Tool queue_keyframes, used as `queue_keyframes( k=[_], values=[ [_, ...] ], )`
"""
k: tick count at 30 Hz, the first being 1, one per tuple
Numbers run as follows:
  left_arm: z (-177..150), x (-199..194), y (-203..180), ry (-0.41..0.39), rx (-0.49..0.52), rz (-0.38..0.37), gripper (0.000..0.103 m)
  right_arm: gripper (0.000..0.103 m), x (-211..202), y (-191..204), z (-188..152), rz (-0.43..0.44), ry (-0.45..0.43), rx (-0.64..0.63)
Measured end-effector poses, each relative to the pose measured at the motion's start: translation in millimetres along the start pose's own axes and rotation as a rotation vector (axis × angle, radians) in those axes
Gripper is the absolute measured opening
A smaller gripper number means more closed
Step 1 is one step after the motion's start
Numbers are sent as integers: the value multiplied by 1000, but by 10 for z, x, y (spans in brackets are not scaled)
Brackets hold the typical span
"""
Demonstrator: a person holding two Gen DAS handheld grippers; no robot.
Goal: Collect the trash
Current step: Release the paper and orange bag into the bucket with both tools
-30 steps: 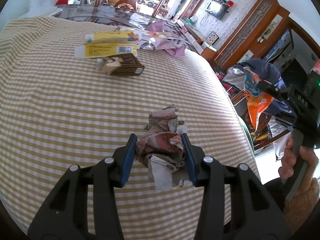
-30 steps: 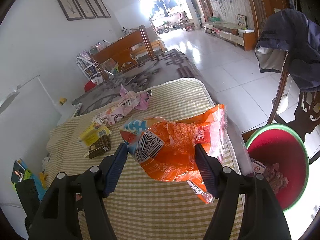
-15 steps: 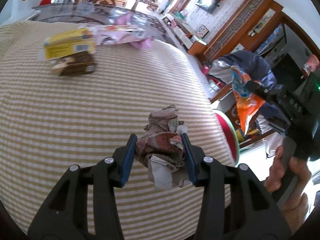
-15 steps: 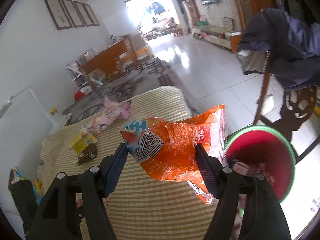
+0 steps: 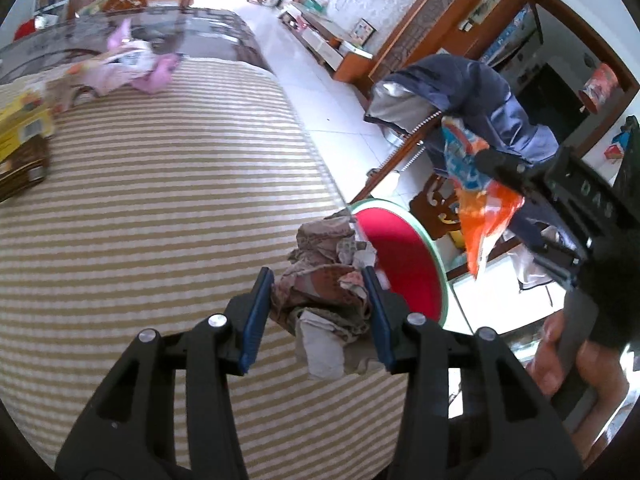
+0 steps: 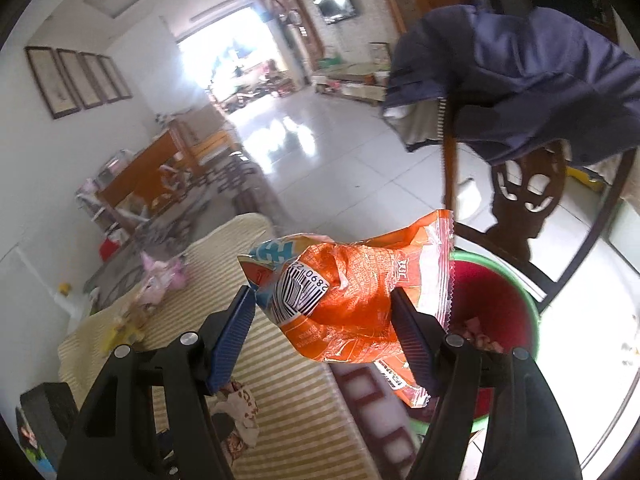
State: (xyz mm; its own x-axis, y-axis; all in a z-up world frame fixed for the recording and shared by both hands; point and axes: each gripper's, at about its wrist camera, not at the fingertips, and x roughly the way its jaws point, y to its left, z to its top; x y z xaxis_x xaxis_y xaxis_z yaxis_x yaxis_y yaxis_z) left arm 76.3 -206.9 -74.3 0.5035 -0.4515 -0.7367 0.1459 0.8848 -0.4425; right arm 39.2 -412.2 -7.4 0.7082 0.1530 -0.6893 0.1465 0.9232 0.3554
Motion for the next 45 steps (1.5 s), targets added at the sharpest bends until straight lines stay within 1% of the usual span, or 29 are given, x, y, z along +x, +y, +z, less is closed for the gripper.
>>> queue_keyframes(
  k=[3,5,8,10,11,12,14,17,19,22,23,25,27,30,31,33,36,38,40,43,45],
  values=[
    [54,142,-118,24,4,-21,43,68,67,-169,35,-22,22,70],
    [88,270,-242,47,13,-45,43,68,75,-256,56,-30,20,108],
    [102,395,-443,64,55,-63,43,68,61,-350,79,-58,7,146],
    [109,482,-593,76,89,-79,44,71,71,-398,87,-94,2,166],
    [106,511,-641,83,101,-84,48,75,72,-434,94,-111,-3,182],
    [108,541,-693,89,110,-90,57,83,68,-466,98,-120,-9,197],
    [100,547,-758,78,126,-97,66,87,35,-551,109,-128,-33,242],
    [68,484,-737,45,155,-77,71,87,22,-591,121,-127,-40,255],
    [55,421,-646,30,154,-55,72,87,35,-567,121,-124,-30,243],
    [50,249,-409,-1,121,-37,74,88,46,-540,123,-114,-25,234],
    [52,160,-293,-16,120,-19,75,89,48,-524,119,-109,-23,232],
    [92,-10,-53,-51,140,50,77,90,78,-502,119,-101,-14,226],
    [162,-228,276,-92,154,157,78,90,105,-446,103,-88,3,216],
    [273,-474,740,-134,128,285,79,91,154,-338,70,-72,27,197],
    [321,-566,952,-142,107,342,79,91,174,-291,59,-65,37,188],
    [413,-693,1329,-141,65,436,79,91,205,-195,35,-58,48,170],
    [526,-720,1711,-97,51,521,79,91,249,-71,4,-47,63,146],
    [587,-651,1848,-58,57,552,79,91,285,0,-10,-40,76,121],
    [637,-546,2002,0,48,564,79,91,312,29,-16,-48,80,100],
    [688,-424,2153,50,20,522,79,91,342,-6,-19,-51,88,118],
    [693,-364,2241,83,2,508,79,91,368,-32,-23,-46,100,133]
  ],
)
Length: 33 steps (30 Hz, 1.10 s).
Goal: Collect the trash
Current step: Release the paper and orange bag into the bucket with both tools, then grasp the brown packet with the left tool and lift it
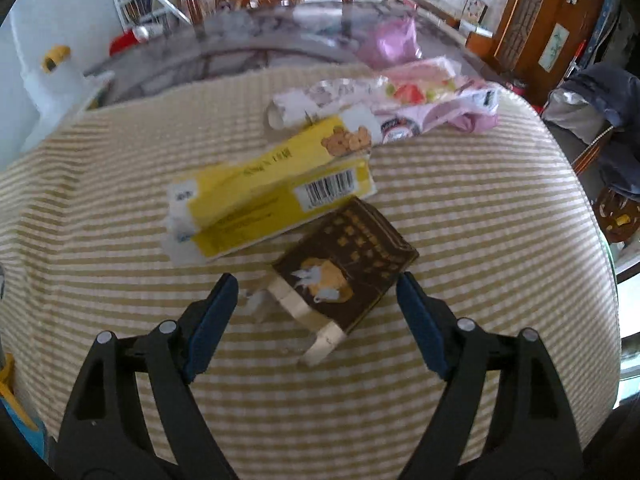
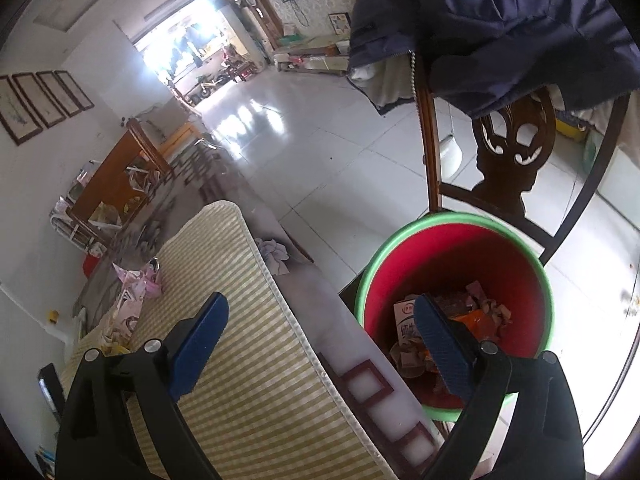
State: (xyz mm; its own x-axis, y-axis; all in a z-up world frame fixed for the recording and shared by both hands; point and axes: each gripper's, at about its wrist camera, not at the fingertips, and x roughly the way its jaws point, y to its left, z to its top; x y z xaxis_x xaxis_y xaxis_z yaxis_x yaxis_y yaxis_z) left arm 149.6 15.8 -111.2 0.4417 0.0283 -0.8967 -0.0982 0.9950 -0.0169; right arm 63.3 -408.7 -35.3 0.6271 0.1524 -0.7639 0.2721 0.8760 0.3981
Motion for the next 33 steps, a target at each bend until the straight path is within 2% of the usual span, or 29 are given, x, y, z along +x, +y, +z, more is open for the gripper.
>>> queue_keyframes(
  k=[2,3,5,9,12,20,23,25,28,33],
  values=[
    [11,54,2,8,-8,-16,76,91,30,2,-4,2,12,-2],
    [23,64,3,8,-11,-24,70,91,37,13,-9,1,14,-9],
    [51,77,-27,5,-9,-10,67,91,47,57,-18,-2,17,-30],
    [-37,17,-54,-12,-7,20,43,91,82,116,-43,-20,25,-66],
    [-149,-85,25,-15,-67,-27,37,91,112,144,-65,-37,34,-86],
    [-947,-825,234,-94,-181,-176,37,91,198,373,-202,-102,54,-213],
    [-1262,-1022,284,-117,-259,-235,38,91,225,481,-286,-75,75,-258],
    [-1421,-993,258,-105,-272,-238,38,91,232,545,-351,-62,82,-283],
    [-1446,-828,202,-54,-248,-263,38,91,258,699,-430,-51,76,-343],
    [-1385,-798,180,-72,-242,-261,38,91,347,1167,-618,-50,47,-524]
  ],
)
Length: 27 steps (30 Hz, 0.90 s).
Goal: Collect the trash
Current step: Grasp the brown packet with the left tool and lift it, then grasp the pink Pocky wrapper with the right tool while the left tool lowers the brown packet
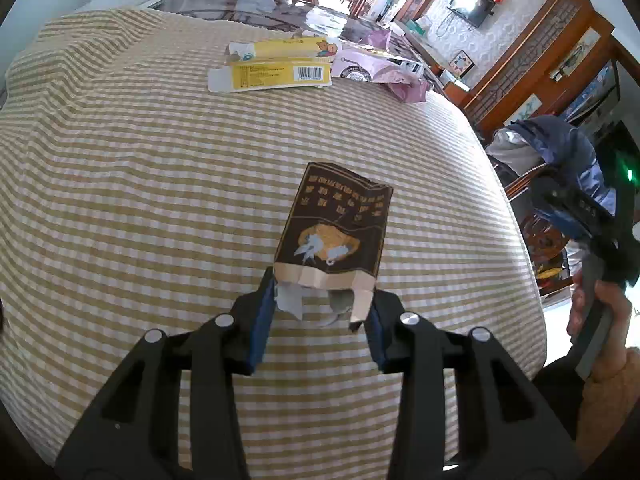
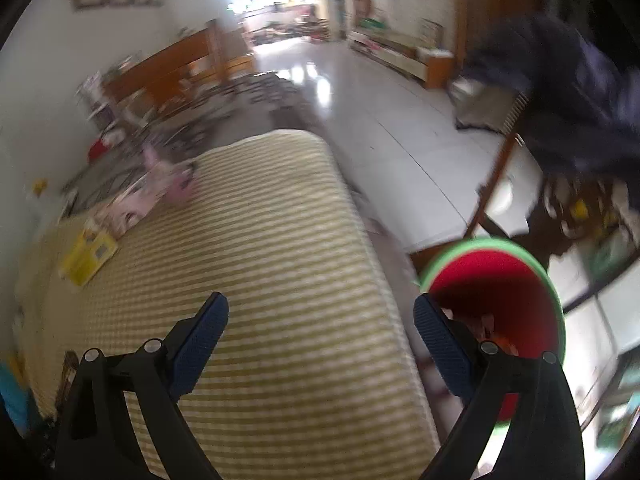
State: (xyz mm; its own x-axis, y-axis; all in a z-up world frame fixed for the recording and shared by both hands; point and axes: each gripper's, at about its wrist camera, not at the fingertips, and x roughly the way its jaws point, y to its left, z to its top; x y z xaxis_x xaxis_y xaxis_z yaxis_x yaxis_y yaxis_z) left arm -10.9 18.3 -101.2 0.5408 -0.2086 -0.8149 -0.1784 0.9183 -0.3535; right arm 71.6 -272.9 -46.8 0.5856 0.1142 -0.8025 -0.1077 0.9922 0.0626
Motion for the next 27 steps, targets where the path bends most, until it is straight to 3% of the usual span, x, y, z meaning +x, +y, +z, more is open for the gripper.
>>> queue_keyframes(
  k=[3,9,13,15,19,20,21,24,25,27],
  values=[
    [4,-18,30,8,-34,-46,40,91,128,504,130,-47,-19,-193],
    [3,-74,64,5,-55,-76,43,91,541,1794,433,-93,-14,-706],
    [7,-100,79,14,-66,-101,51,91,879,2451,523,-227,-61,-1008],
    [27,-128,86,1,-73,-109,61,91,1040,2625,546,-259,-33,-1071],
    [29,-177,93,-12,-74,-118,65,88,1418,2834,469,-355,40,-1186],
    [23,-182,103,-12,-77,-121,65,78,1494,2846,454,-364,67,-1190],
    [7,-187,119,-11,-80,-124,66,61,1581,2829,451,-367,109,-1177],
    [15,-155,136,-4,-93,-123,67,37,1625,2699,469,-364,126,-1115],
    [13,-153,142,-2,-97,-124,67,31,1584,2644,509,-351,113,-1081],
    [7,-153,146,-1,-101,-122,68,31,1453,2494,597,-282,116,-1005]
  ],
)
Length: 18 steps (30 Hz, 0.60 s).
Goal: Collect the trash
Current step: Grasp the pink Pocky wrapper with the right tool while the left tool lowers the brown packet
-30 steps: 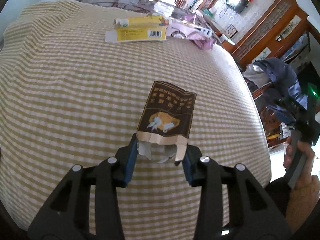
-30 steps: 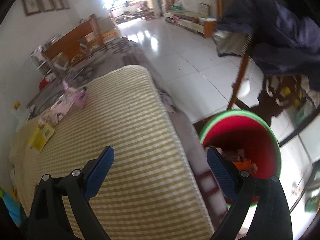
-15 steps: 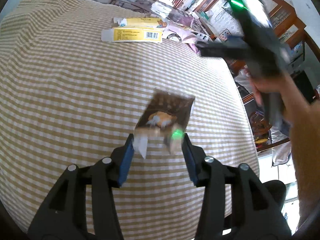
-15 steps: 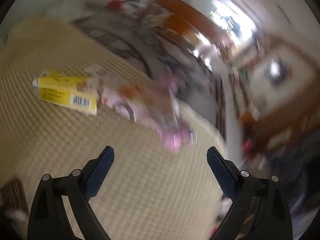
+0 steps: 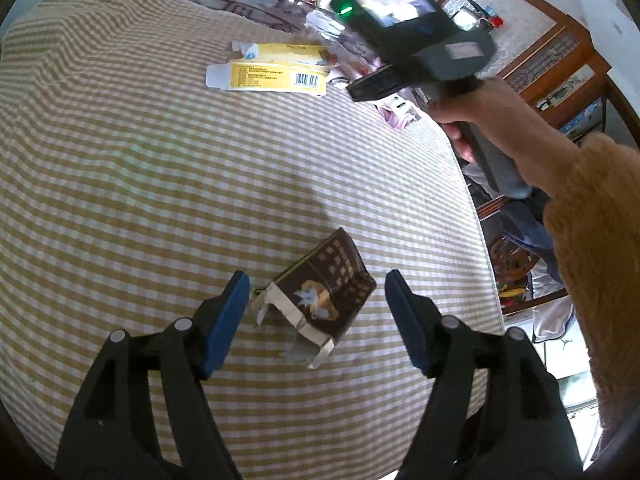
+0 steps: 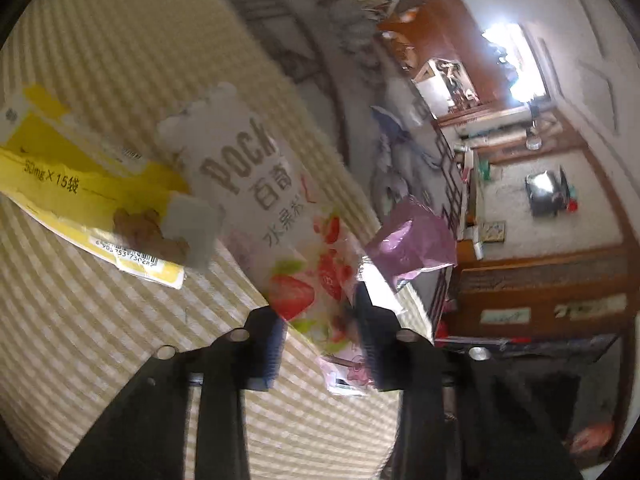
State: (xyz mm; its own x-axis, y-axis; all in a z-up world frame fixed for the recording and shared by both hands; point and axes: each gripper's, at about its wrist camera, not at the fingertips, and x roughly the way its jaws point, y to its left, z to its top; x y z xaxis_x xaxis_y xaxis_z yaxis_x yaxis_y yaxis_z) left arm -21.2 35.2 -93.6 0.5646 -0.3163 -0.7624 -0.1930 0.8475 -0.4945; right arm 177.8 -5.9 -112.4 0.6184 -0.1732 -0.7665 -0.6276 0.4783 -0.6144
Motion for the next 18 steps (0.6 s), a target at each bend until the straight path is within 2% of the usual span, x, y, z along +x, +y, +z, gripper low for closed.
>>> queue_keyframes(
  k=[3,6,11,14,16,18],
  values=[
    [-1,11,6,2,1,9,69,26,-145,-166,-61,97,-21,90],
    [4,39,-4,16,8,16,69,23,-325,-392,-309,252,-20,196],
    [-29,96,-140,46,84,21,69,23,-602,-683,-823,523,0,370],
    [-72,142,-236,51,149,61,69,23,-708,-778,-1121,657,13,465],
    [-88,180,-252,58,164,73,69,23,-760,-782,-1305,710,23,512],
    [-99,213,-250,58,159,70,69,23,-877,-760,-1436,718,12,537]
  ],
)
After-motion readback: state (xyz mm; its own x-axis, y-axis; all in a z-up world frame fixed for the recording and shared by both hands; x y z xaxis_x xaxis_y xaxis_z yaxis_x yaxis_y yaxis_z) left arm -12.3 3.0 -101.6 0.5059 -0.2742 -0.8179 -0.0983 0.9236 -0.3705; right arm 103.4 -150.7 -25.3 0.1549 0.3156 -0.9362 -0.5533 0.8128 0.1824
